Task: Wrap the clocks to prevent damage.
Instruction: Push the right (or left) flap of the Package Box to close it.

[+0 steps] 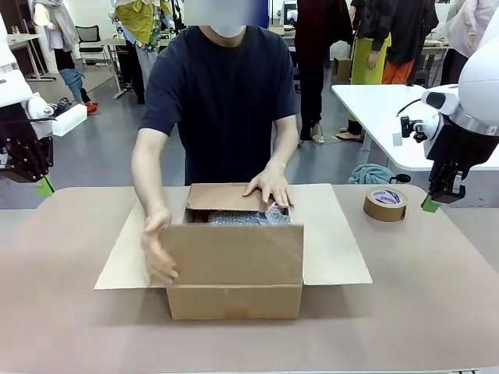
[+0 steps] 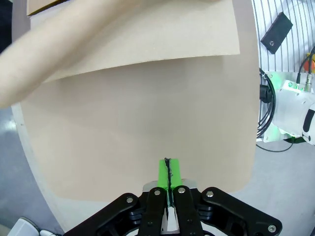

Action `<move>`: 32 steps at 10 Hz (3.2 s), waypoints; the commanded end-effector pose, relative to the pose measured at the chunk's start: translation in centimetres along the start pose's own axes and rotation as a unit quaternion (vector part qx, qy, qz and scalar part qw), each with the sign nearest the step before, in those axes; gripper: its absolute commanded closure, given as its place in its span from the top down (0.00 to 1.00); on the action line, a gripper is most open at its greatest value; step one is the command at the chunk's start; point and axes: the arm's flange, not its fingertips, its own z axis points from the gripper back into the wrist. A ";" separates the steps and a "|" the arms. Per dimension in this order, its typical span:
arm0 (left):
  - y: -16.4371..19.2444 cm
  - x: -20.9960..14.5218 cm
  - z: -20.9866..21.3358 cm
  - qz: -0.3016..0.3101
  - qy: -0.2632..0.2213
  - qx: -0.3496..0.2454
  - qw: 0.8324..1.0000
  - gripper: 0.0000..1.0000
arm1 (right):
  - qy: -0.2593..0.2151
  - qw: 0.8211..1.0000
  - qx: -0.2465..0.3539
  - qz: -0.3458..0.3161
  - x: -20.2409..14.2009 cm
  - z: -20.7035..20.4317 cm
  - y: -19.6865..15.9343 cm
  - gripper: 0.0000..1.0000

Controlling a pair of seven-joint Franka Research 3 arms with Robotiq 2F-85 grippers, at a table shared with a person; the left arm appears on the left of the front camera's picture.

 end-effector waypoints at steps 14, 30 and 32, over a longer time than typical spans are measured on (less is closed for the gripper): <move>3.7 -5.9 -3.1 -0.045 -0.206 -0.051 0.976 0.00 | -0.003 1.000 0.002 0.001 -0.1 -0.1 0.0 0.01; 4.4 -7.4 -17.8 0.083 -0.292 0.010 0.953 0.00 | -0.003 1.000 0.002 0.001 -0.1 -0.1 0.0 0.01; 4.1 -7.3 -21.0 0.050 -0.342 0.016 0.938 0.00 | -0.003 1.000 0.002 0.001 -0.1 -0.1 0.0 0.01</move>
